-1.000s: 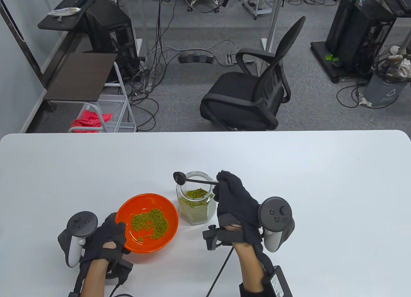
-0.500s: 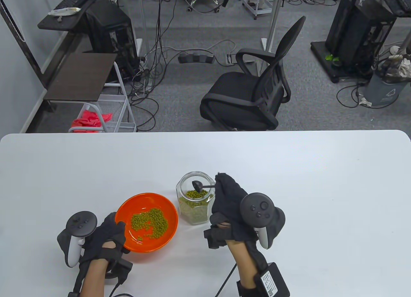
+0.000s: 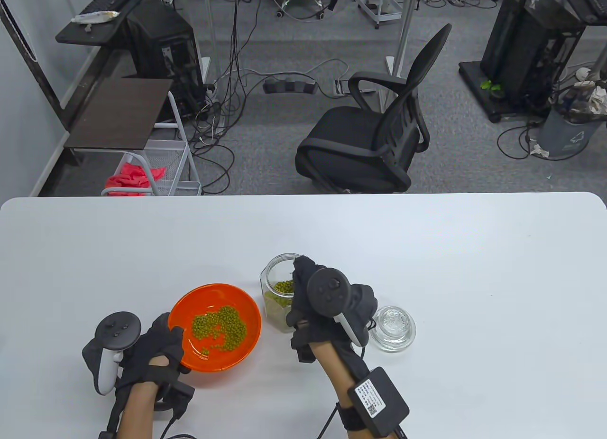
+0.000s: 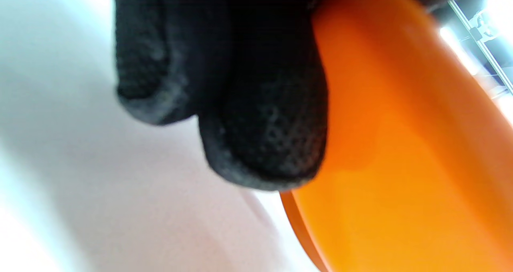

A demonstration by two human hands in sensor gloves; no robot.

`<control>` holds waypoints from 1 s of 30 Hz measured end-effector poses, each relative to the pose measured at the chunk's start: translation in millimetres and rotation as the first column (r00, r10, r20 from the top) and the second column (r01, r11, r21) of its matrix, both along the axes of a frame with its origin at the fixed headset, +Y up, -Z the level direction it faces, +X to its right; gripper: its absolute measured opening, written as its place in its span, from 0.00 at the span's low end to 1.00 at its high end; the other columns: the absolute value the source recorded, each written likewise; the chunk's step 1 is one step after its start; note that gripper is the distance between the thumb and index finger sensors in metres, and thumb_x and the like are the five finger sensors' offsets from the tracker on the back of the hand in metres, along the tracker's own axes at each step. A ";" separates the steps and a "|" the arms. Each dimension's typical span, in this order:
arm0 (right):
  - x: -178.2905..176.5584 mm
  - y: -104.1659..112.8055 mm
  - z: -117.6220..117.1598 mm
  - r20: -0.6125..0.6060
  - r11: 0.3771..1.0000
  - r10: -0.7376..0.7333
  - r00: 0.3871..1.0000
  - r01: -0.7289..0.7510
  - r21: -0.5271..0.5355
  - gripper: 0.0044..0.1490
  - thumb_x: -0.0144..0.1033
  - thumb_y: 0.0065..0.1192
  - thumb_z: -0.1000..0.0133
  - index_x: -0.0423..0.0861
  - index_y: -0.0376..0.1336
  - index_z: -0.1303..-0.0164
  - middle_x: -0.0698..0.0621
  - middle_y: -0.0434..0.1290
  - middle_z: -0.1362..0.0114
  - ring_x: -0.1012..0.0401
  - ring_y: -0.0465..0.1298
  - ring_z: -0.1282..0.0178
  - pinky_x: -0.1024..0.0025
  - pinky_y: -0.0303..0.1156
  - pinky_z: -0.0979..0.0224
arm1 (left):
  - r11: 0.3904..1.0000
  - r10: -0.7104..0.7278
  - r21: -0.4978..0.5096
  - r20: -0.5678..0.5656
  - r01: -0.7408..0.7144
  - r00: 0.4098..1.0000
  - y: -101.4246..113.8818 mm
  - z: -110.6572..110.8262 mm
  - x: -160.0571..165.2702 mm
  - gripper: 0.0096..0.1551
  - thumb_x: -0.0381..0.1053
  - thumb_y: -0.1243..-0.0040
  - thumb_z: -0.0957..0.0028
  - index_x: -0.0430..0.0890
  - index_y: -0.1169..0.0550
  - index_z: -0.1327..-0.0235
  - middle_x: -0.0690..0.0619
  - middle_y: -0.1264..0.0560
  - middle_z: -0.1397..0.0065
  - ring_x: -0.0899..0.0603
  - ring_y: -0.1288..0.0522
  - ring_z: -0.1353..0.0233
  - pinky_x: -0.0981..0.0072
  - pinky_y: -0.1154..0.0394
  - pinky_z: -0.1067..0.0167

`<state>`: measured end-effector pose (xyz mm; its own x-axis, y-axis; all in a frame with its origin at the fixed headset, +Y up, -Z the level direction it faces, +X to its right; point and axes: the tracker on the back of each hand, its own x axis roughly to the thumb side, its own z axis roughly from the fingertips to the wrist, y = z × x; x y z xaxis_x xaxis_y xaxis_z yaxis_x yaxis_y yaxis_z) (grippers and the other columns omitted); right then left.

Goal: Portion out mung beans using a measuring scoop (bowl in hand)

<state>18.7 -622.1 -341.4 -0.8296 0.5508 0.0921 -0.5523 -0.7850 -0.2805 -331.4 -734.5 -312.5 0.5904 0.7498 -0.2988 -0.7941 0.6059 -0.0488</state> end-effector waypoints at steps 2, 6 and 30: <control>-3.5 -1.5 -3.5 -0.009 0.999 0.030 1.000 -0.030 -0.023 0.25 0.34 0.62 0.45 0.42 0.72 0.39 0.35 0.78 0.46 0.44 0.81 0.54 0.38 0.71 0.47 | 1.000 -0.003 0.000 0.001 0.003 1.000 0.1 -0.1 0.0 0.35 0.52 0.47 0.43 0.37 0.37 0.26 0.47 0.23 0.38 0.55 0.08 0.71 0.73 0.11 0.71; -9.4 -2.9 -6.0 -0.021 0.994 0.091 0.996 -0.092 -0.051 0.25 0.34 0.62 0.46 0.43 0.72 0.40 0.36 0.79 0.46 0.44 0.81 0.54 0.39 0.71 0.46 | 1.000 -0.004 0.000 0.003 0.004 1.000 0.1 -0.2 0.0 0.35 0.51 0.47 0.43 0.37 0.37 0.26 0.47 0.23 0.38 0.54 0.08 0.71 0.73 0.11 0.71; 35.2 -25.5 -14.4 0.048 0.921 -0.361 0.931 0.365 -0.139 0.25 0.36 0.60 0.46 0.35 0.71 0.46 0.37 0.80 0.55 0.50 0.84 0.64 0.44 0.76 0.55 | 1.000 0.008 -0.001 0.011 -0.008 1.000 -0.7 -0.5 0.3 0.35 0.51 0.47 0.43 0.37 0.37 0.26 0.47 0.23 0.38 0.55 0.08 0.72 0.73 0.11 0.71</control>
<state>53.9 -647.6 -355.8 -0.5710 0.8205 -0.0257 -0.8023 -0.5644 -0.1945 -331.1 -735.2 -313.0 0.5876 0.7544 -0.2925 -0.7984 0.5993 -0.0583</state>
